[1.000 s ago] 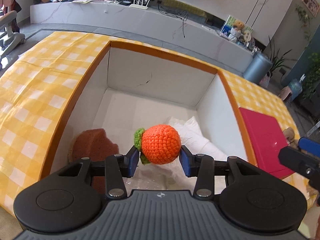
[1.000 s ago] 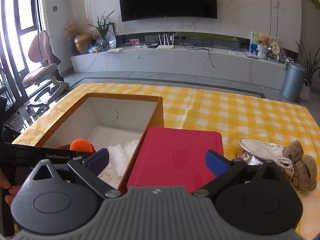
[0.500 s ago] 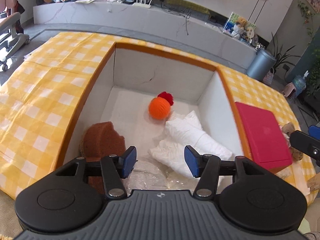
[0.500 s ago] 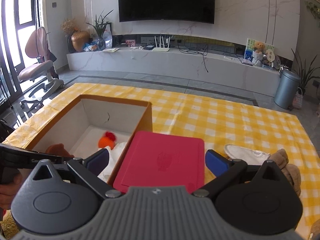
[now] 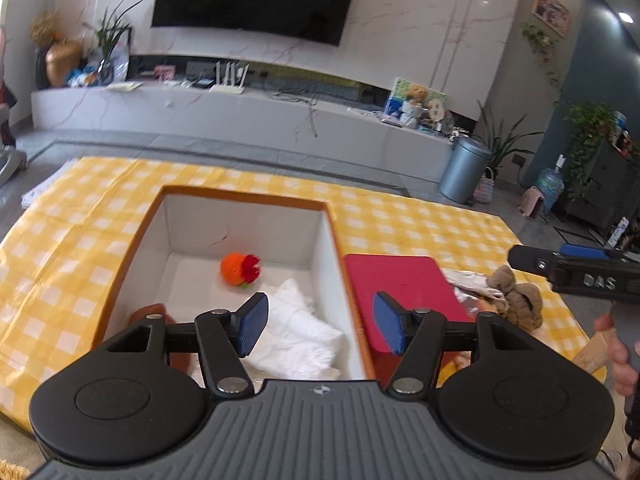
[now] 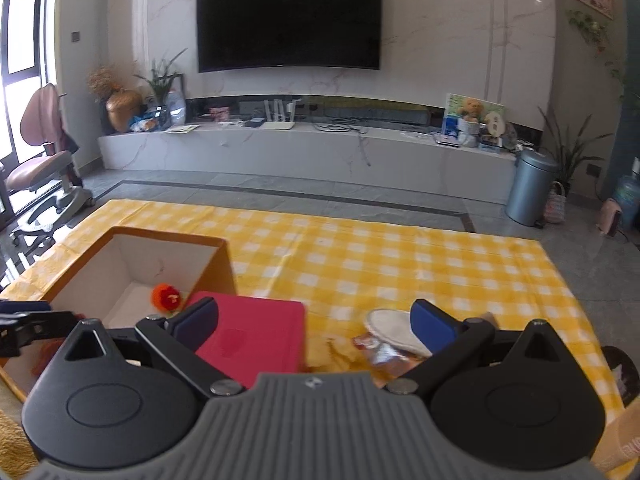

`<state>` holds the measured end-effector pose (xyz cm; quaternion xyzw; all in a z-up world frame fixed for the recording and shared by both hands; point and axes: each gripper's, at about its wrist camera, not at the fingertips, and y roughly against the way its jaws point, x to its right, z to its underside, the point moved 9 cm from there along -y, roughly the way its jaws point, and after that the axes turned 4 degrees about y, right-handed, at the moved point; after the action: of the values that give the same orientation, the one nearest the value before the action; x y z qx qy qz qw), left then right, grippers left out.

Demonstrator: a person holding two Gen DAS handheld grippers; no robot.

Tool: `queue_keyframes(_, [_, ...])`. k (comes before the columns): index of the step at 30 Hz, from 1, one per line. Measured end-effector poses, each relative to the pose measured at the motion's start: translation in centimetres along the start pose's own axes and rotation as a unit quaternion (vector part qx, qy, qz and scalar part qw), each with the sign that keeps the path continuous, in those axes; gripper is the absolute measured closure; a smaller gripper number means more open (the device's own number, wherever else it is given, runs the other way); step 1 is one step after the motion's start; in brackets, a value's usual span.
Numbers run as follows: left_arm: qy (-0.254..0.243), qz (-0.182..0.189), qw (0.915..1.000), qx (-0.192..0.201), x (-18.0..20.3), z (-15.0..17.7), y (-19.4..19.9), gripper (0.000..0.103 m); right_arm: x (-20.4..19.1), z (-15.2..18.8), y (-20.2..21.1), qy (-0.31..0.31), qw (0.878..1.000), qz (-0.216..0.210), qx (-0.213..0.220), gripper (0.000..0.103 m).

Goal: Organize soft objects
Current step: 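Move both grippers back to the pile and grasp the pink-white crocheted ball with the left gripper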

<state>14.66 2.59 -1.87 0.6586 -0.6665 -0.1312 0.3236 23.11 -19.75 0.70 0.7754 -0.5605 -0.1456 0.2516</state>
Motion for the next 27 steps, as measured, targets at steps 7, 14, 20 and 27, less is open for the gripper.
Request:
queue_keyframes(7, [-0.086,0.014,0.9962,0.0,6.9,1.0,-1.0,0.029,5.8,1.7,-0.4,-0.03,0.999,0.028,-0.023,0.003])
queue_keyframes(14, [-0.129,0.043,0.9906,-0.016,13.6,3.2,-3.6,0.027,10.7,4.0,0.1,-0.065,0.995,0.062,-0.044,0.003])
queue_keyframes(20, [-0.12,0.047,0.991,-0.036,15.6,4.5,-6.9,0.027,13.7,6.1,-0.4,-0.157,0.986,0.023,-0.047,0.003])
queue_keyframes(27, [-0.124,0.048,0.9863,-0.098,18.0,7.9,-12.3,0.027,15.8,9.0,-2.9,-0.196,0.975,0.048,-0.096,0.003])
